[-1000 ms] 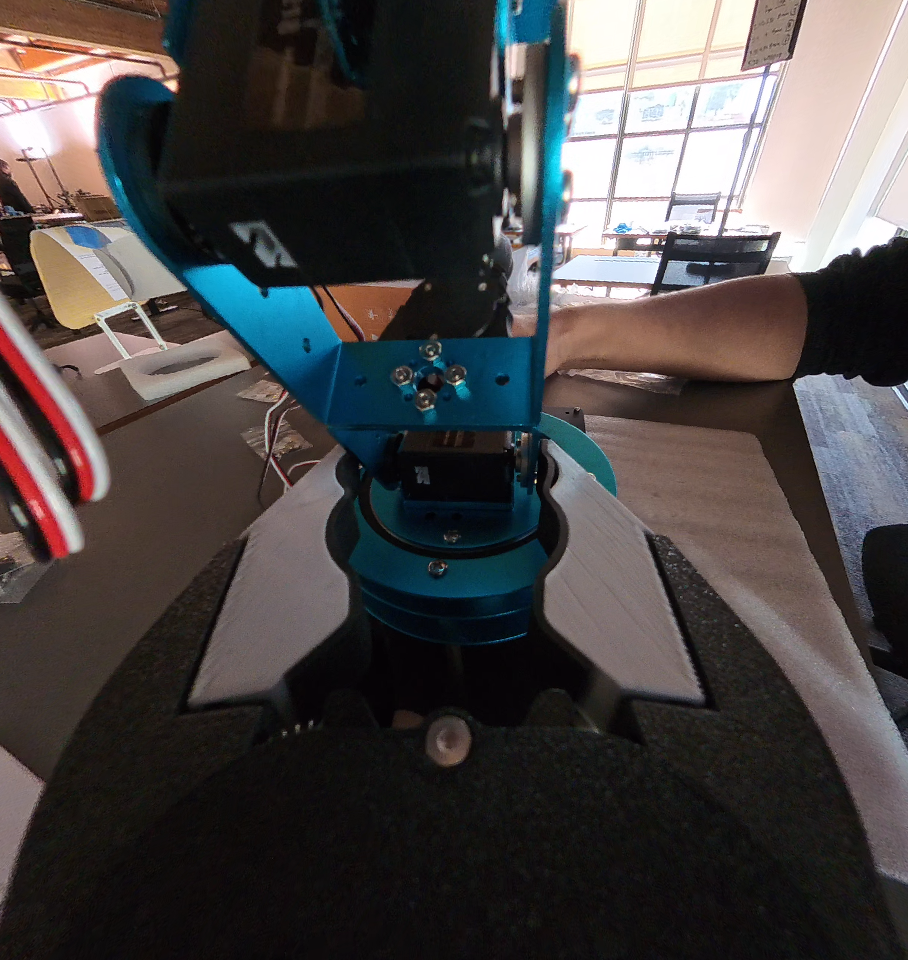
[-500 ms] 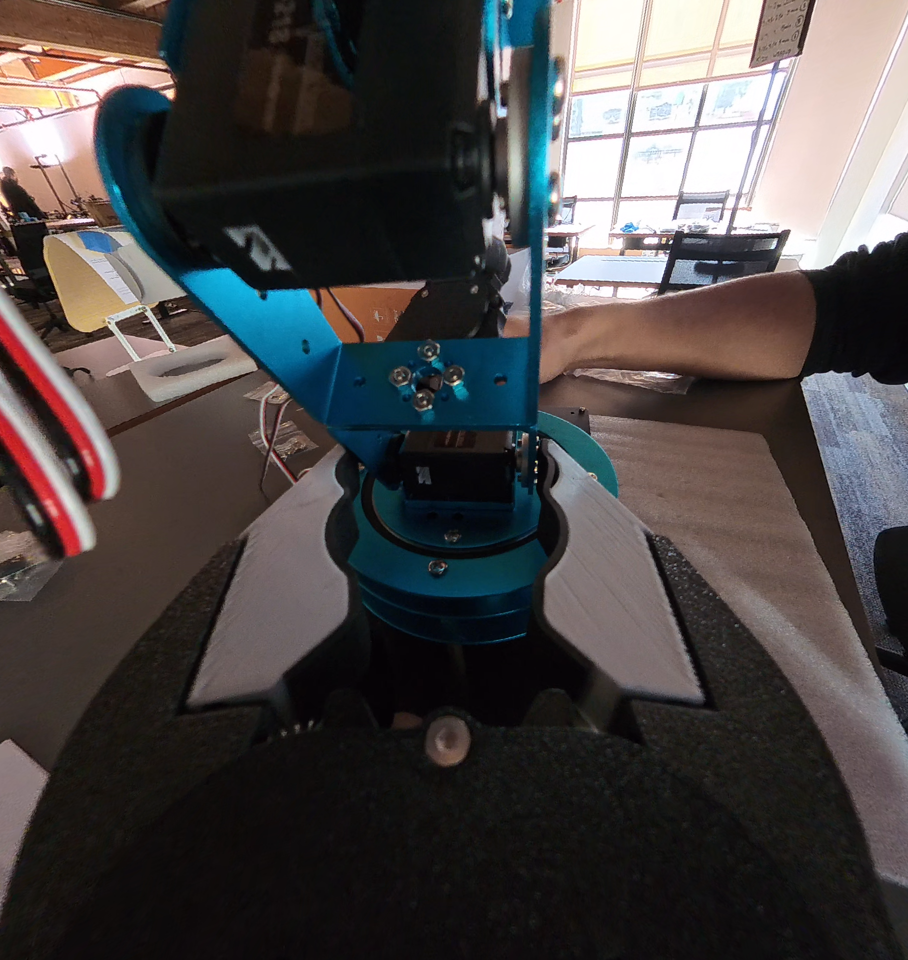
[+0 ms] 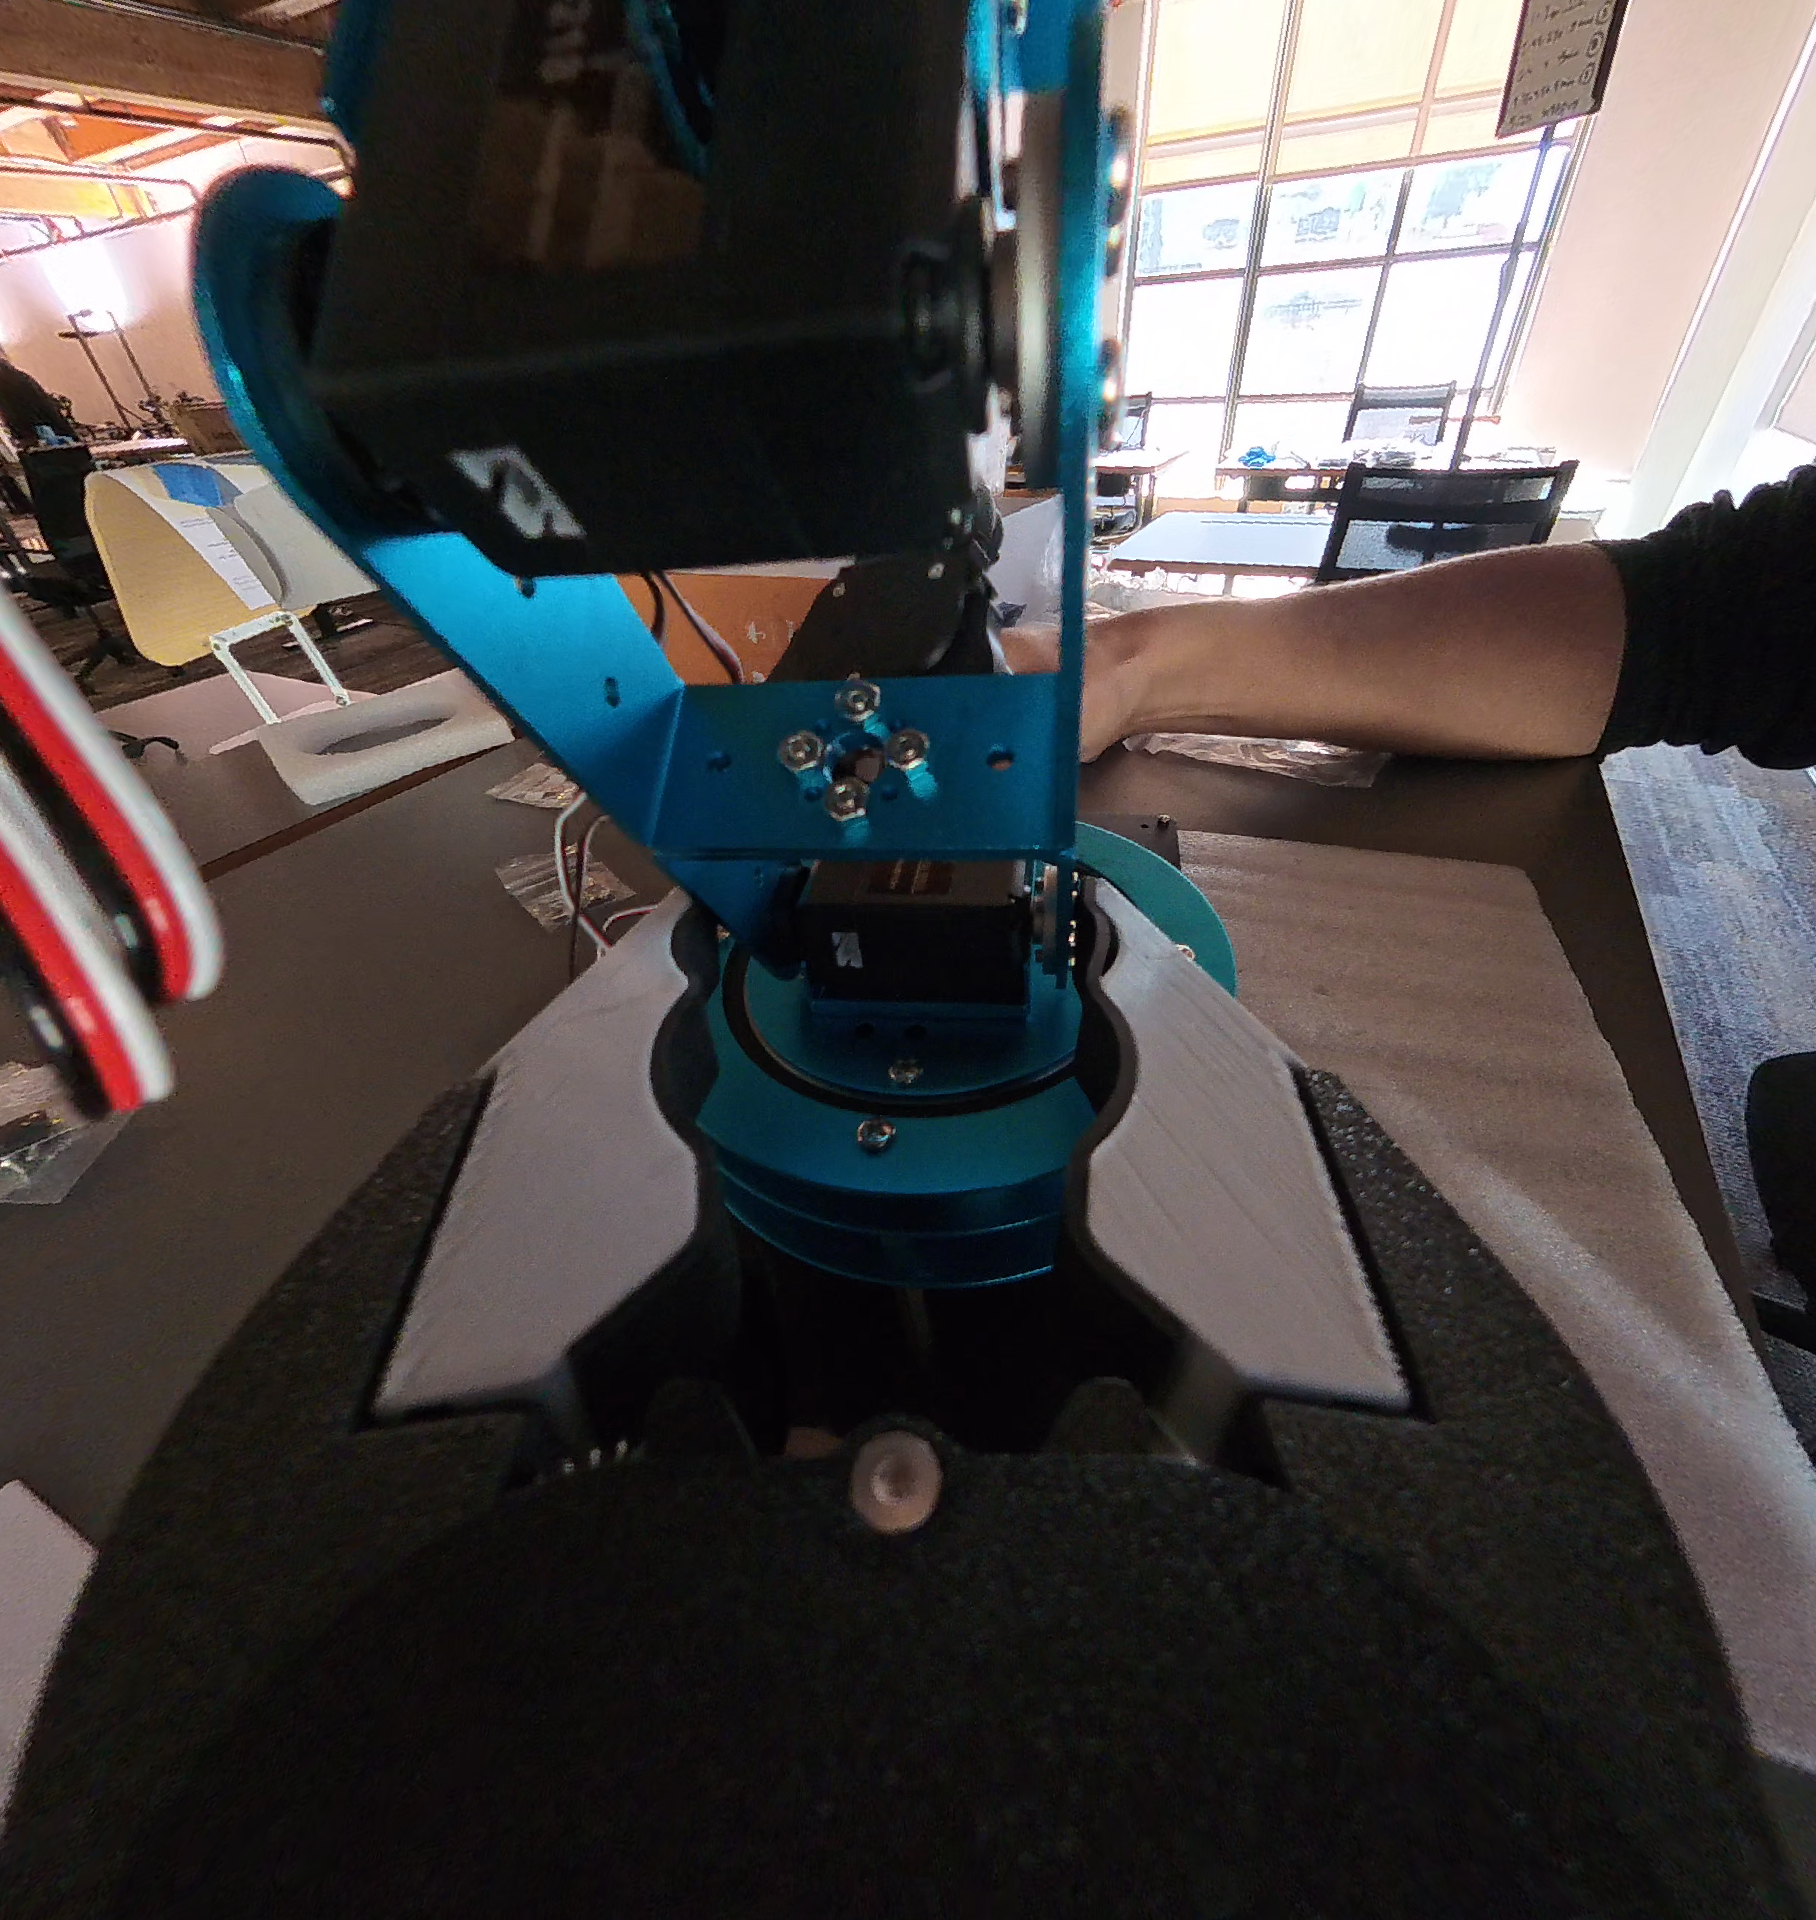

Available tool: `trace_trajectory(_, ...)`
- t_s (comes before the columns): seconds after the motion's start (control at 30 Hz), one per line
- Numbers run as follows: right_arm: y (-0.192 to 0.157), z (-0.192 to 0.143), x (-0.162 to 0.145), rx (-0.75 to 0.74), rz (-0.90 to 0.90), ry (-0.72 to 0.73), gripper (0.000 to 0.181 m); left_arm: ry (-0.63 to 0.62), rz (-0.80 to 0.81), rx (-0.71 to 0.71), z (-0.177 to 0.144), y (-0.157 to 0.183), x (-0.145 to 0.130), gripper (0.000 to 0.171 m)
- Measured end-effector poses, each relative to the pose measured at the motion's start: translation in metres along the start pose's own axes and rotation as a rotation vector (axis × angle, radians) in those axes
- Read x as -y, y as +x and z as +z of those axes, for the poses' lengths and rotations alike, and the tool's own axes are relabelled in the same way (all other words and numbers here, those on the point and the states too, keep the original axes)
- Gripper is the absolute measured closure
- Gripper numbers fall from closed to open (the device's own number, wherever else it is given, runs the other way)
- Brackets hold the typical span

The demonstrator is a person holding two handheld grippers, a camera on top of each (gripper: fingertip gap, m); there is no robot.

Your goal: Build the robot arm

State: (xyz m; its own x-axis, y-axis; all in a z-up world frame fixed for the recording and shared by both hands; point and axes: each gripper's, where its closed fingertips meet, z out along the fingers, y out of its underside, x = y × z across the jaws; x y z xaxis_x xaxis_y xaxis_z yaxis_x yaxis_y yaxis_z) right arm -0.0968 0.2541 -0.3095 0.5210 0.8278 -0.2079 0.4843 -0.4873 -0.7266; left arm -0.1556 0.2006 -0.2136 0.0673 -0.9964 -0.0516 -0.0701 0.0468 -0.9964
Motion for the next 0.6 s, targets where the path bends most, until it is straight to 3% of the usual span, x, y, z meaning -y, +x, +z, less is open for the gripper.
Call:
trace_trajectory(0.17,-0.001,0.003,-0.003,-0.044,-0.093,-0.026,0.097,0.000,0.001,0.001,0.000,0.000,0.000,0.104)
trace_trajectory(0.23,-0.014,0.002,-0.001,-0.008,-0.222,-0.008,0.142,0.000,0.000,0.000,0.000,0.000,0.000,0.104)
trace_trajectory(0.33,-0.020,0.000,-0.002,-0.019,-0.338,-0.017,0.161,-0.001,0.003,0.002,-0.001,0.000,0.000,0.104)
trace_trajectory(0.47,-0.017,-0.004,-0.003,-0.009,-0.332,-0.031,0.166,-0.001,0.004,0.003,-0.001,-0.001,0.000,0.104)
trace_trajectory(0.6,-0.016,-0.016,0.019,-0.095,-0.468,0.099,0.170,-0.001,0.002,0.003,-0.001,-0.001,0.000,0.104)
